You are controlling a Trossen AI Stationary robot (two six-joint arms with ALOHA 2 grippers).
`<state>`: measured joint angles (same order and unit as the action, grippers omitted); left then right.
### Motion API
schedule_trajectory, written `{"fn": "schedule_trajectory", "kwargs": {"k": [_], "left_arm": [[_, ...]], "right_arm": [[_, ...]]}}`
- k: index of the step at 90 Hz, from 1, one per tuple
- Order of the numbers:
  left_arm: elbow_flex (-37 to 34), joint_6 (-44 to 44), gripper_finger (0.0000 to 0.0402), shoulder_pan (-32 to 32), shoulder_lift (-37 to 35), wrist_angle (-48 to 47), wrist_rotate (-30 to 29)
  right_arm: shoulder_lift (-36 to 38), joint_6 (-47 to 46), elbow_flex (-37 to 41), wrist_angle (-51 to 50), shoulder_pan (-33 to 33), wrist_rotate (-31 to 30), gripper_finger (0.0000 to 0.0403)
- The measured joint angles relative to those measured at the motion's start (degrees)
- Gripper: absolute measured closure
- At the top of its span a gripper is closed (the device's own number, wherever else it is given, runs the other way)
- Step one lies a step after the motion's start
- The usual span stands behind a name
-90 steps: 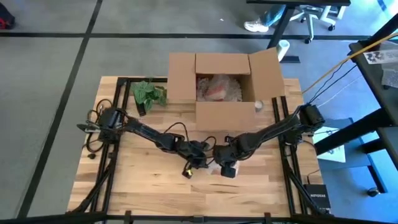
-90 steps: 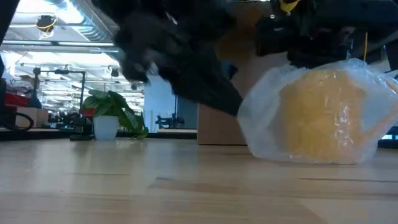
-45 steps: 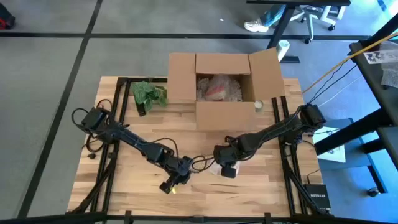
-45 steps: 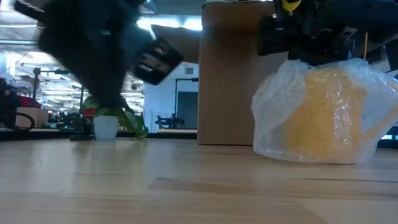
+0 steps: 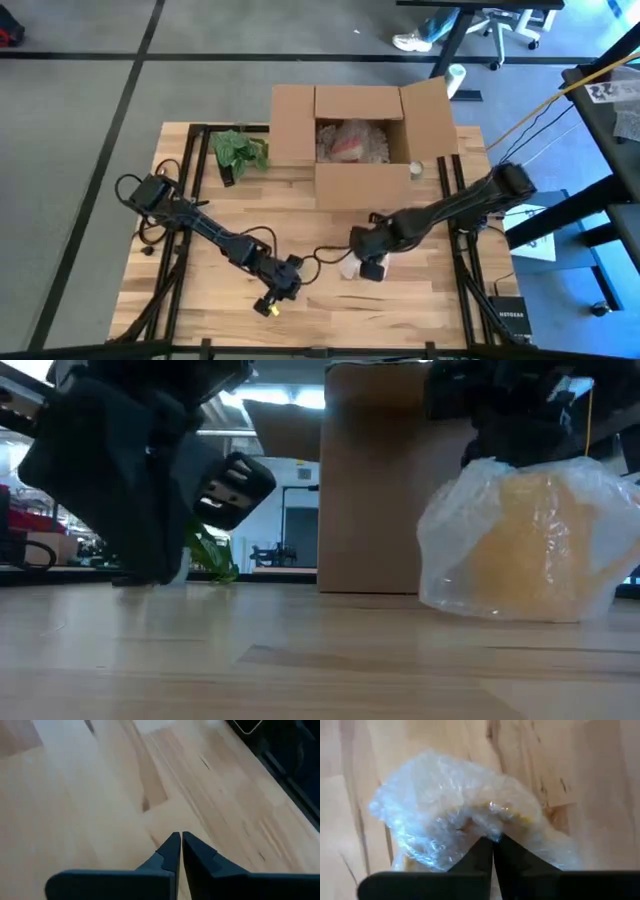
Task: Wrap mug
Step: Wrap the yellow mug with the bubble wrap
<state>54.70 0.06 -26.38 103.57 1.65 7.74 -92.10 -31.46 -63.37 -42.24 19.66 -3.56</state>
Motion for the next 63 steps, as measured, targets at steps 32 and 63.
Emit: {"fn": "schedule_trajectory", "kwargs": {"k": [32,63], "left_arm": [[-0.37,5.18,0.0402,0.23,-0.04,7.92,-0.81],[-0.39,5.02,0.0402,-0.78,-3.33,2.53,-1.1]], "right_arm": [[0.05,-1.88,-2.51,-3.89,3.37,-4.02,0.0403],[-0.22,-2.8,7.56,10.14,1.19,0.99,0.0403]]}}
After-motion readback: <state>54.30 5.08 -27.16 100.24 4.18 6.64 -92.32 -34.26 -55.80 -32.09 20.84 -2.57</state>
